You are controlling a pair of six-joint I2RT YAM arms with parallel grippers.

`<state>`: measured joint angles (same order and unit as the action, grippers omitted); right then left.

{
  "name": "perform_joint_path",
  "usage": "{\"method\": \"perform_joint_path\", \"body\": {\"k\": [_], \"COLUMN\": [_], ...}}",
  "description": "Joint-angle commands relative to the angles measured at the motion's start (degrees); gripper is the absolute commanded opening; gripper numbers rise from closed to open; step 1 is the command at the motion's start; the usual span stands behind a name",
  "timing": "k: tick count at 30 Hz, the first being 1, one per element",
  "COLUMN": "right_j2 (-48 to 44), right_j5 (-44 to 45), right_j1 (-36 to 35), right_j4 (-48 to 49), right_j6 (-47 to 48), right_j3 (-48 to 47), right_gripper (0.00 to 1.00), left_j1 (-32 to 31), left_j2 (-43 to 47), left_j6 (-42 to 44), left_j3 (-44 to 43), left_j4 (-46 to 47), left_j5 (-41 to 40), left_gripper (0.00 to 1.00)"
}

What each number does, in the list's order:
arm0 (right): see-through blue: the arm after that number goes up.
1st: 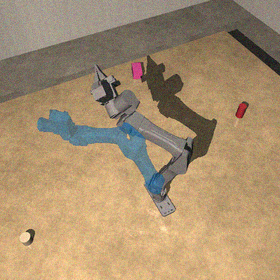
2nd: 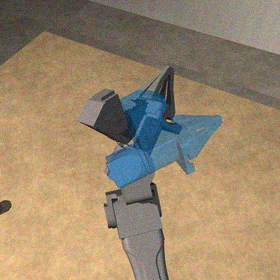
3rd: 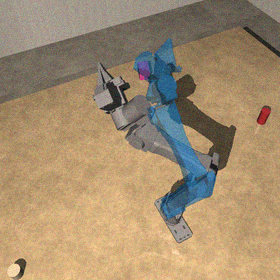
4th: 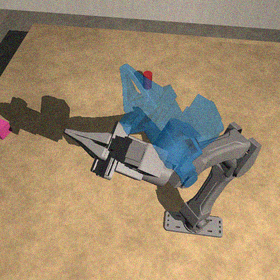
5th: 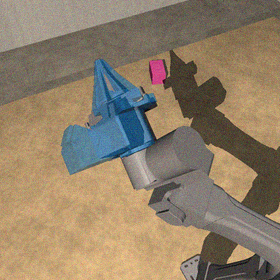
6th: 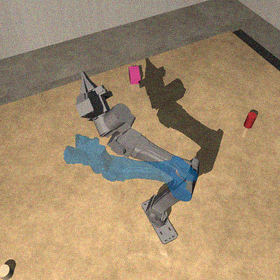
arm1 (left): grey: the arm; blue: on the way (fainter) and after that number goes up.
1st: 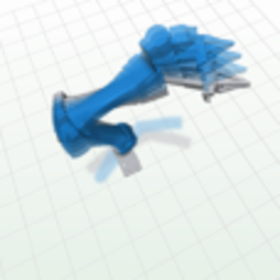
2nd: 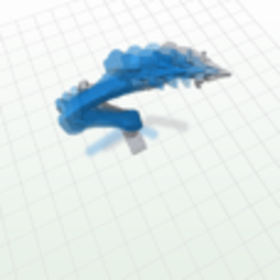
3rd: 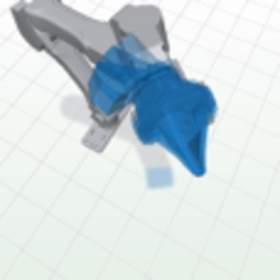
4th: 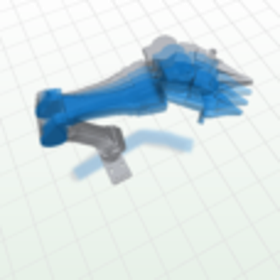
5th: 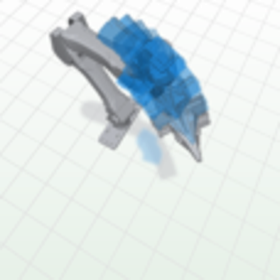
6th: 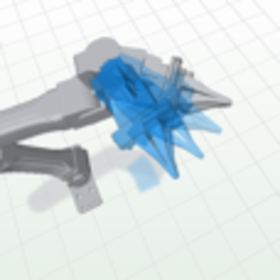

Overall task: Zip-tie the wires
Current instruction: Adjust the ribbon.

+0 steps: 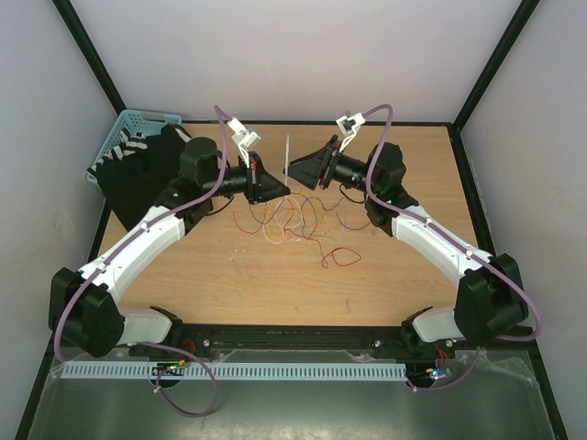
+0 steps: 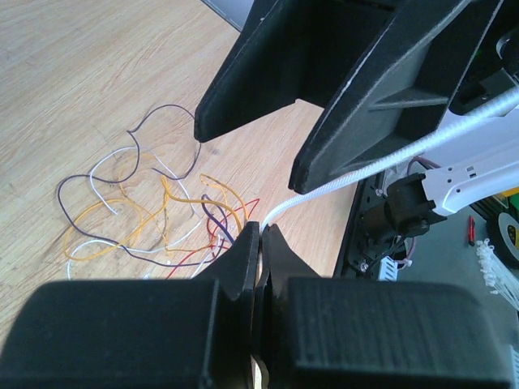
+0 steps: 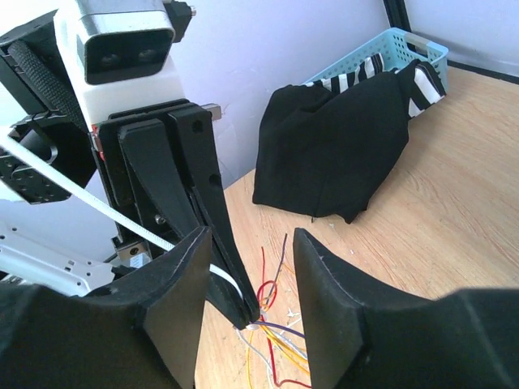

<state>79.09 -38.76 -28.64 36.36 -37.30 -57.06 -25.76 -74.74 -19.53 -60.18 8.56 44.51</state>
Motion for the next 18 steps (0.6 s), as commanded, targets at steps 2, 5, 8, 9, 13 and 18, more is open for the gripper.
{"method": "perform_joint_path", "body": {"k": [2, 5, 8, 9, 13, 18], "right_j2": [-2.8, -4.9, -7.6, -8.6, -11.2, -9.9], "right_j5": [0.2, 5.1, 8.2, 8.8, 9.7, 1.5], "right_j1": [-0.5, -0.3, -0.1, -0.1, -0.2, -1.4], "right_j4": [-0.2, -5.6, -10.8, -12.6, -19.2, -12.4], "right_j6": [2.6, 7.2, 11.8, 14.2, 21.5, 17.3], "right_j3": [-0.3, 0.1, 0.2, 0.1, -0.2, 0.9], "right_gripper": [0.54, 0.54, 0.54, 0.54, 0.55, 0.55], "left_j1": [-0.2, -0.2, -0.1, -0.1, -0.2, -0.2], "left_j2": [0.2, 0.8, 1.6, 1.8, 2.0, 1.4], "left_j6": [-0.1, -0.2, -0.2, -0.2, -0.3, -0.5], "left_j3": [-2.5, -2.2, -2.0, -2.0, -2.0, -2.2], "left_j4": [2.4, 2.4, 2.4, 2.4, 2.4, 2.8], "left_j5": [-0.1, -0.2, -0.6, -0.6, -0.6, 0.5], "left_gripper": [0.00, 0.00, 0.00, 0.00, 0.00, 0.00]}}
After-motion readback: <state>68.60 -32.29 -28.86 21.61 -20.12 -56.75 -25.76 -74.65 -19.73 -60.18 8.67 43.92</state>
